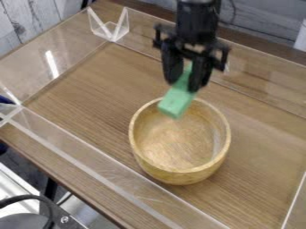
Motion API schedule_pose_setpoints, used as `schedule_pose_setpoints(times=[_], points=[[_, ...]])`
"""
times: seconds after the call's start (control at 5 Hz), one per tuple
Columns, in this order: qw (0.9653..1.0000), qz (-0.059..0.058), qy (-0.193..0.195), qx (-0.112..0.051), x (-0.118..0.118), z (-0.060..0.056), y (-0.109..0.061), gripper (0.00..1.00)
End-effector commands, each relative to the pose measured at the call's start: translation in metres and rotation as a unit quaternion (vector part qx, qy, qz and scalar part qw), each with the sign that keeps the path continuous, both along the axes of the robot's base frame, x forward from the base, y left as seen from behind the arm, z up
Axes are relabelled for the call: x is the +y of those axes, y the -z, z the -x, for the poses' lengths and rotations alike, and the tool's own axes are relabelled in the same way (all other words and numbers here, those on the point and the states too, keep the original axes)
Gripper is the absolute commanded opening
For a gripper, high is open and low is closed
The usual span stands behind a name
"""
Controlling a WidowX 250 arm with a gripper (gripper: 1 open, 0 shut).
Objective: Remove the green block from inside the brown bowl and put it on the table
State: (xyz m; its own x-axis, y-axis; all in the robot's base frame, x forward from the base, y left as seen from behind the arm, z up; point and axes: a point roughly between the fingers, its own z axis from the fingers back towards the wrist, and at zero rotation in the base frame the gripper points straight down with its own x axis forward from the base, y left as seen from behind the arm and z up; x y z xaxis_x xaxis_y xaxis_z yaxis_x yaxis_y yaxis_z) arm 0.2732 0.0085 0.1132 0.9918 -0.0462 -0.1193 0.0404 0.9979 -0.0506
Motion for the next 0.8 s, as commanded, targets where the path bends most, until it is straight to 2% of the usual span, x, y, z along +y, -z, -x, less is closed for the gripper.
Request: schedule_pose_setpoints(times=[0.0,0.2,0.4,0.6], points=[[0.9982,-0.004,-0.018,-0.057,0.026,-0.018,-0.04,0.0],[0.9977,-0.01,-0.037,-0.056,0.058,-0.021,-0.038,0.0],[0.9987,-0.01,-0.01,-0.05,0.036,-0.007,-0.028,0.0],[0.9988,-0.009,0.007,-0.047,0.016,0.001,-0.014,0.0]])
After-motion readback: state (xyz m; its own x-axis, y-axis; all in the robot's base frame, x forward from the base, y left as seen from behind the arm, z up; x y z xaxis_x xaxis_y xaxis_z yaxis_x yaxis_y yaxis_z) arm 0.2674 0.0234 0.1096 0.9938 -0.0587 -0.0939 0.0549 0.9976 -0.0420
